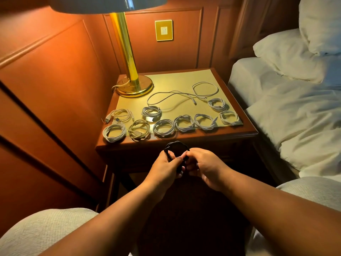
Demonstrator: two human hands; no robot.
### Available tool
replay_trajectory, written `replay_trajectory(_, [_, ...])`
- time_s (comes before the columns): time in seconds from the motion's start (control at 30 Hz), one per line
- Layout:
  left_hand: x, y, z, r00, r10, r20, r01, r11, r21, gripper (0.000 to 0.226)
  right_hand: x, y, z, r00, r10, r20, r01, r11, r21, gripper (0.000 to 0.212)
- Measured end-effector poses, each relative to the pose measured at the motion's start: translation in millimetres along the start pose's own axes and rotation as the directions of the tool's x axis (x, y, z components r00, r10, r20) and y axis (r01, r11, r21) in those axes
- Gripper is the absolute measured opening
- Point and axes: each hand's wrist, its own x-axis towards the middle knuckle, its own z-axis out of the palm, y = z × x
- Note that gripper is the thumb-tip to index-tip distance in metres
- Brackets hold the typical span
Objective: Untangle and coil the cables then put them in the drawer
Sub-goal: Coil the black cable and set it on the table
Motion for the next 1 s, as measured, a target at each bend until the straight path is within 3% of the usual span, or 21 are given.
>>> replay_trajectory(0.13, [2,-1,-6,0.967,0.255,-0.006,-0.247,0.941,0.231,0.021,-5,-8,-4,0.998,-0.057,0.001,0.057,0.998,0.031,0.025])
replay_trajectory(0.27, [2,9,-12,0.908,0.416,-0.052,-0.373,0.860,0.349,0.031,-8,-16,-7,0.996,-0.092,-0.020,0.092,0.996,-0.008,0.020])
replay_trajectory(0.37, [4,15,-17,0.844,0.533,-0.049,-0.463,0.773,0.435,0.051,-12,-26,-7,0.998,-0.054,-0.019,0.056,0.993,0.104,0.021])
replay_trajectory(0.47, [6,31,-19,0.841,0.541,-0.025,-0.474,0.757,0.450,0.062,-14,-40,-9,0.999,-0.051,-0.013,0.053,0.990,0.129,0.021])
replay_trajectory(0.6, [19,54,-18,0.900,0.436,0.024,-0.418,0.845,0.334,0.060,-8,-65,-16,0.992,-0.100,-0.080,0.098,0.995,-0.029,0.018])
replay_trajectory(0.8, [60,85,-22,0.937,0.340,0.078,-0.343,0.860,0.377,0.049,27,-96,-32,0.959,-0.197,-0.206,0.140,0.955,-0.260,0.013])
replay_trajectory(0.87, [83,95,-30,0.923,0.382,0.033,-0.351,0.808,0.473,0.033,45,-105,-39,0.943,-0.217,-0.253,0.138,0.945,-0.298,0.017])
replay_trajectory(1.0, [136,108,-50,0.857,0.516,0.017,-0.338,0.536,0.774,0.015,81,-118,-50,0.921,-0.224,-0.318,0.130,0.948,-0.289,0.025])
